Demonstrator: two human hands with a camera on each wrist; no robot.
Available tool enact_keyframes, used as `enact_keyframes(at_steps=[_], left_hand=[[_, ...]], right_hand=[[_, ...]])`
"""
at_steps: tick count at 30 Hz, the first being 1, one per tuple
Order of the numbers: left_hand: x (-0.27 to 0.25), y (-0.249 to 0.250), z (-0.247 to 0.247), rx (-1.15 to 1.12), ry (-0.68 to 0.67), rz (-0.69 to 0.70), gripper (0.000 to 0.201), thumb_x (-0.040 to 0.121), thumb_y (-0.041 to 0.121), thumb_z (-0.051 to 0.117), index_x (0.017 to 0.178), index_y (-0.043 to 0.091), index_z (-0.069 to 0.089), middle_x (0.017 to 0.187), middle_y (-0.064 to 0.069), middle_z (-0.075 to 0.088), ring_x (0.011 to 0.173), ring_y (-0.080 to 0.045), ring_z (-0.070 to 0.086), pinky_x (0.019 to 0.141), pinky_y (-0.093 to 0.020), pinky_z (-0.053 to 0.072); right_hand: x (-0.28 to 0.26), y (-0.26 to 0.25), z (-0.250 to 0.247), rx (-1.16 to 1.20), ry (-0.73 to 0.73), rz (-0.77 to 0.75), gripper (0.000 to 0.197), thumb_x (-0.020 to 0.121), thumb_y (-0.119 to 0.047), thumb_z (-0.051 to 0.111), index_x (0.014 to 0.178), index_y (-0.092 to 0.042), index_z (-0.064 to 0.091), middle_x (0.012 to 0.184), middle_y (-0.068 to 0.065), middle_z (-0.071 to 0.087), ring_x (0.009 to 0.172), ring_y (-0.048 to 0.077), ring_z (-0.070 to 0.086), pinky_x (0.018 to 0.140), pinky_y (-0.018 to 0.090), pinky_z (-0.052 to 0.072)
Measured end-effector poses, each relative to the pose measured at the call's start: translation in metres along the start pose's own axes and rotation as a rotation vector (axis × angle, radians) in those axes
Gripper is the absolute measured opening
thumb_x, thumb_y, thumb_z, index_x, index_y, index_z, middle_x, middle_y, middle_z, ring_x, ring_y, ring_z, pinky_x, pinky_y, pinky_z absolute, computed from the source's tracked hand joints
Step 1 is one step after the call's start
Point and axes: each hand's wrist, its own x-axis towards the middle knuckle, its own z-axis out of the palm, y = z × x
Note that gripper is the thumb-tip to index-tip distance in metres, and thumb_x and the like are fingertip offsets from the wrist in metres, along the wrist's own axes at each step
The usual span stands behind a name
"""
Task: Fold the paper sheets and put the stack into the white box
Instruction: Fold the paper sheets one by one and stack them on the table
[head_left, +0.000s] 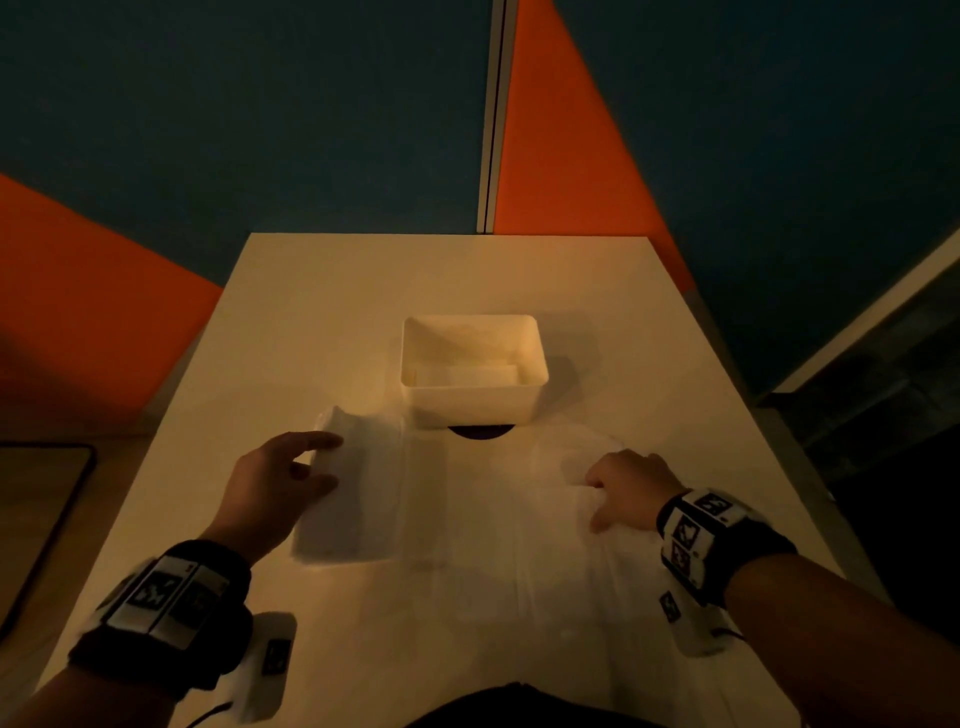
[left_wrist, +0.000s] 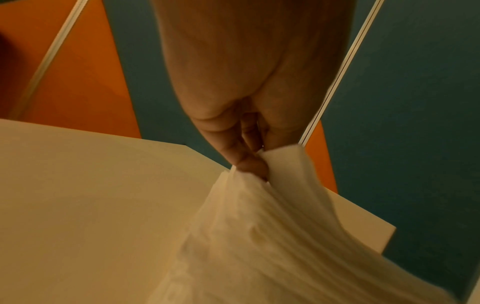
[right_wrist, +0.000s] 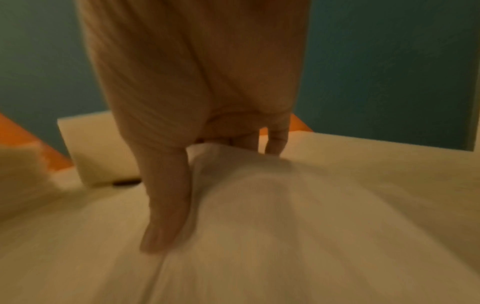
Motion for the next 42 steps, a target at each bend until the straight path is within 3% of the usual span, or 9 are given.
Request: enact_keyframes(at_steps=[6, 12, 16, 20, 25, 30, 33, 37, 42], left_hand=[[0.002, -0.006, 0.004, 0.098, 0.019, 0.075, 0.038, 0.077, 0.004, 0.072, 0.112, 0.019, 0.065, 0.114, 0.000, 0.057, 0.081, -0.015, 0.055, 0.069, -0.022, 0.038], [0.005, -0.001, 0.010, 0.374, 0.078, 0.118, 0.049, 0.073, 0.021, 0.077, 0.120, 0.023, 0.061, 0.139, -0.014, 0.039, 0.114, -0.040, 0.043, 0.096, -0.049, 0.038], [0.005, 0.023, 0.018, 0.283, 0.093, 0.266, 0.041, 0.078, 0.027, 0.072, 0.117, 0.026, 0.061, 0.128, -0.003, 0.050, 0.111, -0.026, 0.048, 0.089, -0.036, 0.042], [0.000, 0.053, 0.029, -0.027, -0.132, 0.199, 0.030, 0.078, 0.042, 0.069, 0.106, 0.032, 0.063, 0.103, 0.014, 0.062, 0.086, -0.004, 0.059, 0.068, -0.016, 0.044], [-0.009, 0.083, 0.049, -0.465, -0.550, -0.156, 0.064, 0.056, 0.073, 0.057, 0.100, 0.027, 0.065, 0.099, -0.007, 0.070, 0.090, -0.025, 0.065, 0.083, -0.039, 0.051], [-0.007, 0.102, 0.050, -0.973, -0.590, -0.209, 0.042, 0.085, 0.042, 0.053, 0.118, 0.018, 0.059, 0.106, -0.007, 0.069, 0.091, -0.022, 0.067, 0.077, -0.034, 0.055], [-0.001, 0.105, 0.050, -0.969, -0.477, -0.091, 0.037, 0.079, 0.021, 0.068, 0.113, 0.010, 0.063, 0.101, -0.010, 0.069, 0.086, -0.022, 0.064, 0.072, -0.033, 0.054], [0.004, 0.105, 0.046, -0.964, -0.405, -0.026, 0.019, 0.086, 0.010, 0.057, 0.094, 0.016, 0.073, 0.093, -0.005, 0.072, 0.082, -0.018, 0.066, 0.069, -0.030, 0.057], [0.006, 0.100, 0.030, -0.917, -0.546, 0.077, 0.020, 0.073, 0.006, 0.066, 0.081, 0.021, 0.077, 0.089, 0.002, 0.073, 0.081, -0.012, 0.067, 0.066, -0.022, 0.055]], right_hand=[[-0.014, 0.013, -0.020, 0.154, -0.018, -0.007, 0.032, 0.071, -0.037, 0.077, 0.095, -0.018, 0.071, 0.101, 0.001, 0.066, 0.091, 0.019, 0.061, 0.083, 0.034, 0.052], [-0.024, 0.019, -0.042, 0.405, 0.042, -0.066, 0.012, 0.077, -0.019, 0.073, 0.089, -0.016, 0.073, 0.097, 0.005, 0.069, 0.094, 0.019, 0.064, 0.086, 0.035, 0.052], [-0.037, 0.014, -0.056, 0.784, 0.092, -0.136, 0.015, 0.083, -0.010, 0.068, 0.081, -0.025, 0.070, 0.089, 0.000, 0.071, 0.084, 0.011, 0.066, 0.073, 0.021, 0.050], [-0.052, -0.001, -0.068, 1.244, 0.149, -0.204, 0.017, 0.089, -0.002, 0.056, 0.096, -0.011, 0.069, 0.088, 0.007, 0.071, 0.074, 0.013, 0.067, 0.063, 0.019, 0.055], [-0.059, -0.023, -0.074, 1.626, 0.287, -0.287, 0.023, 0.092, 0.001, 0.048, 0.104, -0.008, 0.065, 0.085, 0.001, 0.073, 0.072, 0.011, 0.068, 0.064, 0.022, 0.056], [-0.056, -0.037, -0.064, 1.819, 0.340, -0.297, 0.024, 0.092, 0.001, 0.046, 0.108, -0.003, 0.064, 0.089, 0.006, 0.073, 0.077, 0.015, 0.068, 0.064, 0.024, 0.055], [-0.053, -0.039, -0.056, 1.845, 0.310, -0.281, 0.028, 0.091, 0.002, 0.046, 0.112, -0.004, 0.064, 0.096, 0.009, 0.072, 0.082, 0.017, 0.068, 0.066, 0.025, 0.055], [-0.049, -0.036, -0.049, 1.856, 0.286, -0.241, 0.030, 0.090, 0.003, 0.046, 0.109, -0.010, 0.066, 0.100, 0.008, 0.072, 0.085, 0.018, 0.068, 0.072, 0.029, 0.055], [-0.052, -0.031, -0.051, 1.793, 0.258, -0.238, 0.021, 0.088, 0.004, 0.048, 0.084, -0.009, 0.063, 0.079, 0.000, 0.067, 0.071, 0.016, 0.061, 0.059, 0.026, 0.049]])
